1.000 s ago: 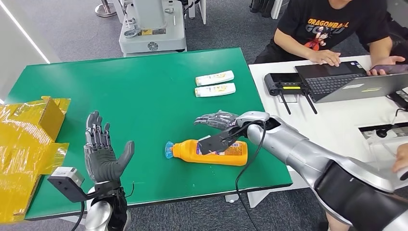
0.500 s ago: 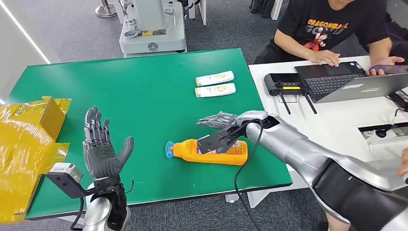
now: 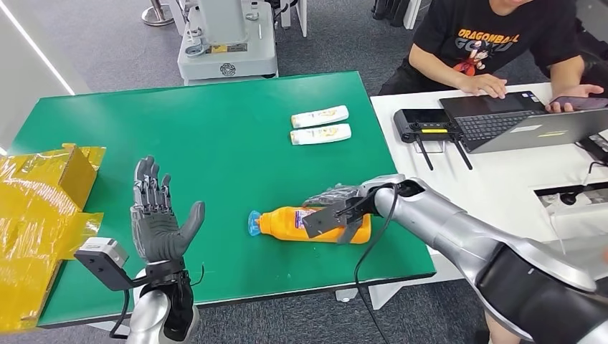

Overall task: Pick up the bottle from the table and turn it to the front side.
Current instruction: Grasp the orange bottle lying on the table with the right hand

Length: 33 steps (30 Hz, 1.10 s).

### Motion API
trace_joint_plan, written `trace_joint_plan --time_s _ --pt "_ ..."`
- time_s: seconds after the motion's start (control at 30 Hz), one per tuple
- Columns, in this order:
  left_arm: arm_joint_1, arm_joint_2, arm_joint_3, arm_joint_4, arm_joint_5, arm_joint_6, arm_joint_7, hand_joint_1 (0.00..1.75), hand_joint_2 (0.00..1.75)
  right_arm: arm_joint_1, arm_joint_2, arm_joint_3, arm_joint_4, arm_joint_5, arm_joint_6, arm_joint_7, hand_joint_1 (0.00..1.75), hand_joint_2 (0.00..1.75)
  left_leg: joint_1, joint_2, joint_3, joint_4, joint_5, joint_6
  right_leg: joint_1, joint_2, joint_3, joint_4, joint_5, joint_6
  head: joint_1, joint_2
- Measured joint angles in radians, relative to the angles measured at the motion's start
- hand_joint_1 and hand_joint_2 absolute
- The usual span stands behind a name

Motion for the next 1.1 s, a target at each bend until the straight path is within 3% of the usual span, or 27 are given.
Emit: trace_joint_plan --time_s 0.27,0.53,1.1 --pt "-0.004 0.000 -0.004 0.002 0.002 -0.002 0.000 0.00 1.75 0.000 -0.018 0.002 -0.021 -0.009 0.011 0.014 0.00 1.75 0.000 0.000 0.000 0.000 0.000 0.000 0.000 0.000 0.000 0.000 0.000 0.000 0.000 0.000" --pt "-0.009 0.001 -0.017 0.019 0.020 0.001 -0.006 0.00 1.75 -0.011 -0.093 0.042 -0.056 0.001 0.005 0.040 0.00 1.75 0.000 0.000 0.000 0.000 0.000 0.000 0.000 0.000 0.000 0.000 0.000 0.000 0.000 0.000" --pt "-0.008 0.001 -0.017 0.024 0.025 0.005 -0.012 0.00 1.75 0.031 -0.096 0.063 -0.055 -0.028 -0.108 0.023 0.00 1.75 0.000 0.000 0.000 0.000 0.000 0.000 0.000 0.000 0.000 0.000 0.000 0.000 0.000 0.000"
